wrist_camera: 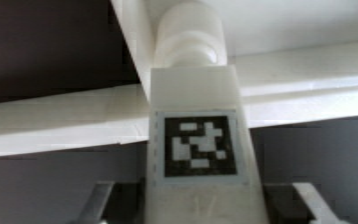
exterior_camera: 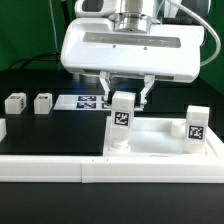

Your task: Assemble square table

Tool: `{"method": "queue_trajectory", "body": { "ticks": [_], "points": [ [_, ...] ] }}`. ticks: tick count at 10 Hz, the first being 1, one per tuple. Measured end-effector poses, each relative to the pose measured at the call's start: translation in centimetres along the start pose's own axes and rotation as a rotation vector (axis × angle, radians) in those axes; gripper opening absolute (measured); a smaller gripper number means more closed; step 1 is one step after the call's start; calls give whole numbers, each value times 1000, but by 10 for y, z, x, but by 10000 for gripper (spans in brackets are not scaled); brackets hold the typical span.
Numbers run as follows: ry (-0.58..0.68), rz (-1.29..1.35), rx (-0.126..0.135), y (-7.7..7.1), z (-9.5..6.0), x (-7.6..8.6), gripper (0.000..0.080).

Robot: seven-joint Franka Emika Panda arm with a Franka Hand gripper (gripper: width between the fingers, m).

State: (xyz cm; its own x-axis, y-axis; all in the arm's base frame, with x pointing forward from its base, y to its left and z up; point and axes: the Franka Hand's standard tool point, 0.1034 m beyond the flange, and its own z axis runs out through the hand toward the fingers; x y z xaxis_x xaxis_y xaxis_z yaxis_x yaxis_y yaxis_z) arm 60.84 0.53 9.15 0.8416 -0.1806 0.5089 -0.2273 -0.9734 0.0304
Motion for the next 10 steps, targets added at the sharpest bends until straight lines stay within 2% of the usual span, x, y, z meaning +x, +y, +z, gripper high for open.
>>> {"method": "queue_trajectory", "body": {
  "ticks": [3, 5, 7, 8, 9, 10],
  "points": [
    [30, -10, -5, -2, 5, -9, 291],
    [84, -3, -7, -4, 4, -11, 291],
    [80, -7, -7, -3, 5, -11, 303],
    [80, -7, -7, -3, 5, -11, 487],
    [80, -8, -7, -3, 5, -11, 599],
    [80, -9, -7, -3, 5, -11, 599]
  ]
}}
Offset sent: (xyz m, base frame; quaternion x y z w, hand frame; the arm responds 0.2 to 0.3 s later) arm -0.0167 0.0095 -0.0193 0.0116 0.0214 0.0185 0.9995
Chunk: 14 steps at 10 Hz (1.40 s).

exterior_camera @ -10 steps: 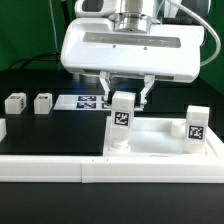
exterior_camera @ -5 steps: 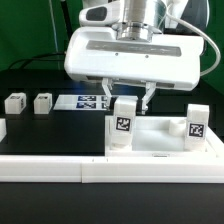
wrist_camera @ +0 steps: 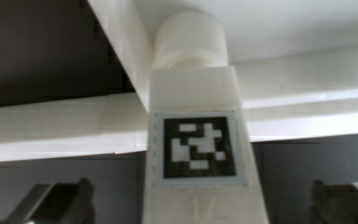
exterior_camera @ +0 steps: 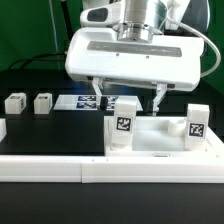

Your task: Assemble square table

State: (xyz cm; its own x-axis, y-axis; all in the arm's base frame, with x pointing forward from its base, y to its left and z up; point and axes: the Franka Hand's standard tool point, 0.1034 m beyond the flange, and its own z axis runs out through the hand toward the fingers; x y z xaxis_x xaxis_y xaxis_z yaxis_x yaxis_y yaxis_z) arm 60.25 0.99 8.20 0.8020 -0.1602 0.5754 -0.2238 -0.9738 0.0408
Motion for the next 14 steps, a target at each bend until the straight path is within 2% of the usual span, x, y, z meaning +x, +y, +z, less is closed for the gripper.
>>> {"method": "queue_trajectory", "body": {
  "ticks": [1, 8, 11, 12, 14],
  "points": [
    [0, -1, 0, 0, 0, 0, 641],
    [-2, -3, -1, 1, 0, 1, 649],
    [-92, 45, 8, 29, -7, 25, 649],
    [-167, 52, 14, 27, -3, 20, 649],
    [-311, 71, 33, 22, -1, 21, 649]
  ]
}}
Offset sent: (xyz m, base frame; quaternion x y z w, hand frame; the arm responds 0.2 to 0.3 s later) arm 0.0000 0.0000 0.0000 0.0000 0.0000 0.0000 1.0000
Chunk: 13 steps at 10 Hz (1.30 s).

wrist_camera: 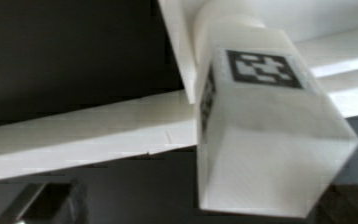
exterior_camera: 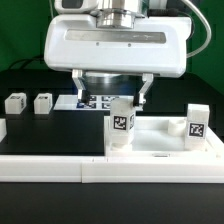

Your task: Assemble square table

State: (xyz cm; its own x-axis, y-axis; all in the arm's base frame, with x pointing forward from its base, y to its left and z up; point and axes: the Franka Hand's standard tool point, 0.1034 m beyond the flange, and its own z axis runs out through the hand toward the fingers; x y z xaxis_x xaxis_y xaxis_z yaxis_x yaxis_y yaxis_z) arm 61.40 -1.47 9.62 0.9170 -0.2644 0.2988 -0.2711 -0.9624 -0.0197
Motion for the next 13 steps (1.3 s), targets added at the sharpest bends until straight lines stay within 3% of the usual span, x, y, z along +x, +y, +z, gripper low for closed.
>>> {"method": "queue_trajectory", "body": {
  "ticks": [2, 5, 7, 9, 13],
  "points": [
    [-111, 17, 16, -7, -1, 4, 649],
    [-113, 37, 21, -6, 4, 2, 649],
    [-125, 38, 27, 3, 5, 2, 649],
    [-131, 38, 30, -3, 7, -2, 649],
    [-132, 39, 29, -2, 8, -2, 649]
  ]
}}
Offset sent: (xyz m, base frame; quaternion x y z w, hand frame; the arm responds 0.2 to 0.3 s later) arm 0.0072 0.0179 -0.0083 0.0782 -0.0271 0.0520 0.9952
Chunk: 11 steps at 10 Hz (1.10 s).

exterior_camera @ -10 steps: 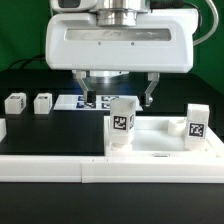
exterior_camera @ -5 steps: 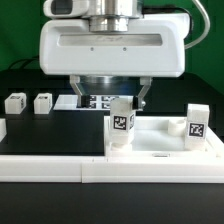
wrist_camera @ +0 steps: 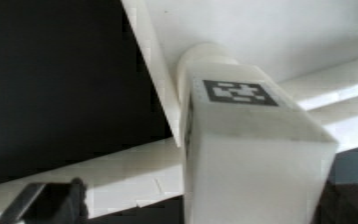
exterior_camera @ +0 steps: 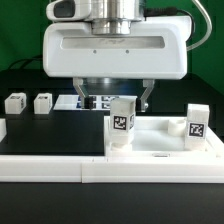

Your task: Assemble square table

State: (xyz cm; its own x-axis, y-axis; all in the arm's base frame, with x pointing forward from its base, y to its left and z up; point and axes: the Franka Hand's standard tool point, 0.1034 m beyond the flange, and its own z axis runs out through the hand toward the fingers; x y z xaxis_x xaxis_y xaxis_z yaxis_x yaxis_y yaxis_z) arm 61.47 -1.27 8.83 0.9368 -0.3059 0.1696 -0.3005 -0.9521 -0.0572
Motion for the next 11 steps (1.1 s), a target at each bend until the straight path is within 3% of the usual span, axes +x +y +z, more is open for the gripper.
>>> {"method": "queue_trajectory", "body": {
  "ticks": [4, 7, 11],
  "points": [
    [0, 96, 1, 0, 0, 0, 649],
    [-1, 302, 1, -1, 0, 0, 288],
    [-3, 590, 2, -2, 1, -1, 288]
  ]
}}
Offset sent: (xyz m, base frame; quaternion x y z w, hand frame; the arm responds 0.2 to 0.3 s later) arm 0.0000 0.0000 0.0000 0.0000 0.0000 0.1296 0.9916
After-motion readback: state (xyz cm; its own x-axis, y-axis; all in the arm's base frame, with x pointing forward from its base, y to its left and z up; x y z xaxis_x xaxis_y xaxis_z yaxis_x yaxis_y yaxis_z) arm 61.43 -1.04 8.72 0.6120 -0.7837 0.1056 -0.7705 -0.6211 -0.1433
